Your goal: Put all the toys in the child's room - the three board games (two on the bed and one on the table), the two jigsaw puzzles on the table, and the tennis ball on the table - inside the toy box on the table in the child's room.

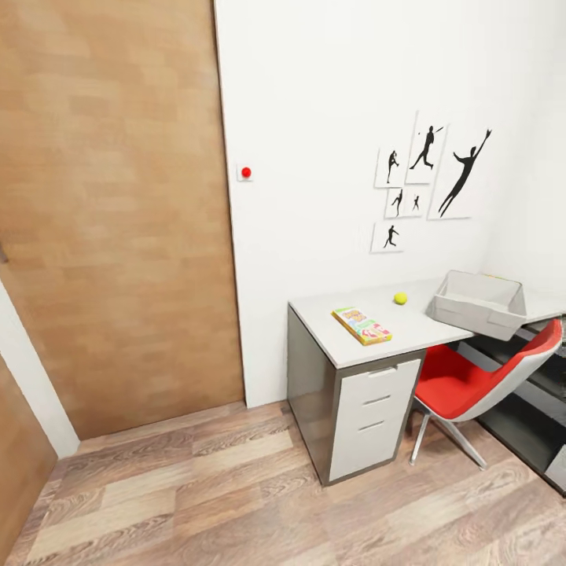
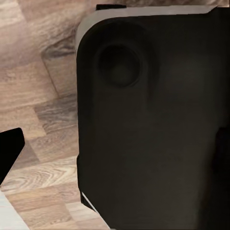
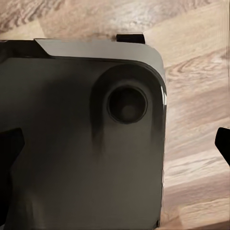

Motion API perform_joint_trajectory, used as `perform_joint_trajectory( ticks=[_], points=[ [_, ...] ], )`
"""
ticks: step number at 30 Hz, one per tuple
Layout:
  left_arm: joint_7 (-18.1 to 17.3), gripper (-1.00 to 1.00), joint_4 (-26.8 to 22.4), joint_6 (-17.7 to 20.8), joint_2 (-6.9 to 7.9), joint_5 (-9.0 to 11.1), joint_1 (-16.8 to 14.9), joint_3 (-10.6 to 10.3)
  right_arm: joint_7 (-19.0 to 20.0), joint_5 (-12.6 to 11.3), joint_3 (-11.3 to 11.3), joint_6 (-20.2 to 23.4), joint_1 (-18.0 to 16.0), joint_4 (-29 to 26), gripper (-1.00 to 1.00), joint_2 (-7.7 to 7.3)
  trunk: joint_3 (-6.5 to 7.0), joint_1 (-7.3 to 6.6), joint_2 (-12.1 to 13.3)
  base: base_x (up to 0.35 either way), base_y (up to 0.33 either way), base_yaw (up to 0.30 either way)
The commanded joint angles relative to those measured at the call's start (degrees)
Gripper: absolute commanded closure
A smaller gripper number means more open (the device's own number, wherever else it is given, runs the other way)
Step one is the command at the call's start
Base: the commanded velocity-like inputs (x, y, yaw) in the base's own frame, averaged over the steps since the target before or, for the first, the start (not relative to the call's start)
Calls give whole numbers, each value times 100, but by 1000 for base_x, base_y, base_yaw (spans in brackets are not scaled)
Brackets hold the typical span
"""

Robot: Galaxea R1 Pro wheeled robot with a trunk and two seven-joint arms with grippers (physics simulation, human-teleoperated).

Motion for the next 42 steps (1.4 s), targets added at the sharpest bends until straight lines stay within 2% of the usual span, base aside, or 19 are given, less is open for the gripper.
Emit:
perform_joint_trajectory(
  ticks=[1, 3, 9, 11, 16, 18, 23, 26, 27, 29, 32, 34, 35, 36, 37, 39, 40, 42],
  points=[
    [3, -100, -3, 11, 5, 70, -69, 38, -2, -10, -3, 52, -49, -5, -100, -14, -10, -1, -3, 0, 0, -253],
    [4, -100, -3, 55, 10, 216, -230, 109, 0, -14, -6, 139, -155, -8, -100, -40, -19, -1, -3, 0, 0, -250],
    [-11, -100, -3, 221, 12, 412, -540, 174, 0, -8, -7, 284, -393, -29, -100, -65, -46, -1, -3, 0, 0, -248],
    [-24, -100, -3, 434, 5, 496, -800, 201, -11, 1, -6, 374, -600, -55, -100, -73, -55, -1, -3, 0, 0, -246],
    [-34, -100, -3, 718, -18, 551, -1083, 219, -30, 9, -3, 484, -821, -72, -100, -71, -80, -1, -3, 0, 0, -246],
    [-41, -100, -5, 1011, -49, 588, -1372, 234, -43, 20, 0, 638, -1037, -85, -100, -67, -90, -1, -3, 0, 0, -245],
    [-47, -100, -22, 1258, -103, 613, -1664, 242, -53, 26, 2, 845, -1277, -115, -100, -65, -114, -1, -3, 0, 0, -245],
    [-36, -100, -88, 1528, -218, 656, -2079, 251, -64, 32, 4, 1250, -1714, -178, -100, -59, -129, -1, -3, 0, 0, -244],
    [-36, -100, -88, 1528, -218, 656, -2079, 251, -64, 32, 4, 1250, -1714, -178, -100, -59, -134, -1, -3, 0, 0, -244],
    [-25, -100, -124, 1695, -286, 736, -2359, 254, -68, 30, 4, 1545, -2031, -218, -100, -48, -144, -1, -3, 0, 0, -244],
    [-20, -100, -136, 1782, -313, 807, -2505, 255, -69, 28, 5, 1688, -2193, -241, -100, -42, -159, -1, -3, 0, 0, -244],
    [-12, -100, -160, 1939, -352, 1001, -2801, 257, -68, 17, 2, 1954, -2522, -295, -100, -37, -169, -1, -3, 0, 0, -244],
    [-12, -100, -160, 1939, -352, 1001, -2801, 257, -68, 17, 2, 1954, -2522, -295, -100, -37, -175, -1, -3, 0, 0, -244],
    [-10, -100, -169, 2005, -366, 1126, -2950, 258, -68, 11, 1, 2077, -2686, -329, -100, -34, -180, -1, -3, 0, 0, -242],
    [-10, -100, -169, 2005, -366, 1126, -2950, 258, -68, 11, 1, 2077, -2686, -329, -100, -34, -185, -1, -3, 0, 0, -242],
    [-8, -100, -182, 2109, -382, 1421, -3246, 259, -67, 0, -1, 2304, -2996, -394, -100, -28, -194, -1, -3, 0, 0, -238],
    [-8, -100, -182, 2109, -382, 1421, -3246, 259, -67, 0, -1, 2304, -2996, -394, -100, -28, -199, -1, -3, 0, 0, -237],
    [-14, -100, -190, 2176, -399, 1790, -3525, 259, -67, -10, -2, 2528, -3275, -450, -100, -18, -207, -1, -3, 0, 0, -232]
  ],
)
